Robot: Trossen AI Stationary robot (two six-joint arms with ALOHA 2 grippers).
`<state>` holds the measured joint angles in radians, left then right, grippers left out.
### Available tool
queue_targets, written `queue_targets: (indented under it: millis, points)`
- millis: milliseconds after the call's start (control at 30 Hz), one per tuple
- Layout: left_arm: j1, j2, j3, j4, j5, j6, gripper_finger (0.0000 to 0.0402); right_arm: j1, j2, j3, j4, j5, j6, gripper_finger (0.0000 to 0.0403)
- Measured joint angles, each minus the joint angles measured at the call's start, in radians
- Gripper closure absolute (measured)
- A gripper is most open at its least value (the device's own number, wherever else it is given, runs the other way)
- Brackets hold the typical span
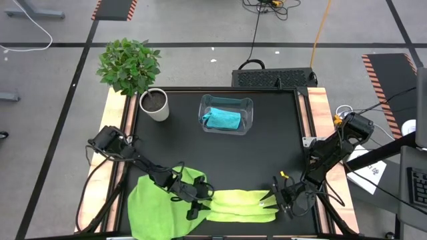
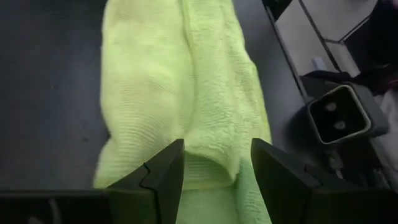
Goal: Fold microfiber towels
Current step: Fold the light green towel
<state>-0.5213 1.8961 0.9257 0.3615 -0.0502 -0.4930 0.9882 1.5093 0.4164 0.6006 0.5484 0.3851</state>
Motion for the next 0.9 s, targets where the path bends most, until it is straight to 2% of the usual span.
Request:
queue_targets:
  millis: [267, 467, 900]
  points:
    - [0.0, 0.0, 0.0, -0.002, -0.021, -0.008, 0.0213, 0.0, 0.0, 0.0, -0.006, 0.0, 0.021, 0.0266]
    - [0.0, 0.0, 0.001, -0.067, -0.052, -0.072, 0.0213, 0.0, 0.0, 0.0, -0.007, 0.0, 0.021, 0.0266]
    - [-0.033, -0.001, 0.001, 0.002, -0.024, -0.093, 0.0213, 0.0, 0.0, 0.0, -0.007, 0.0, 0.019, 0.0266]
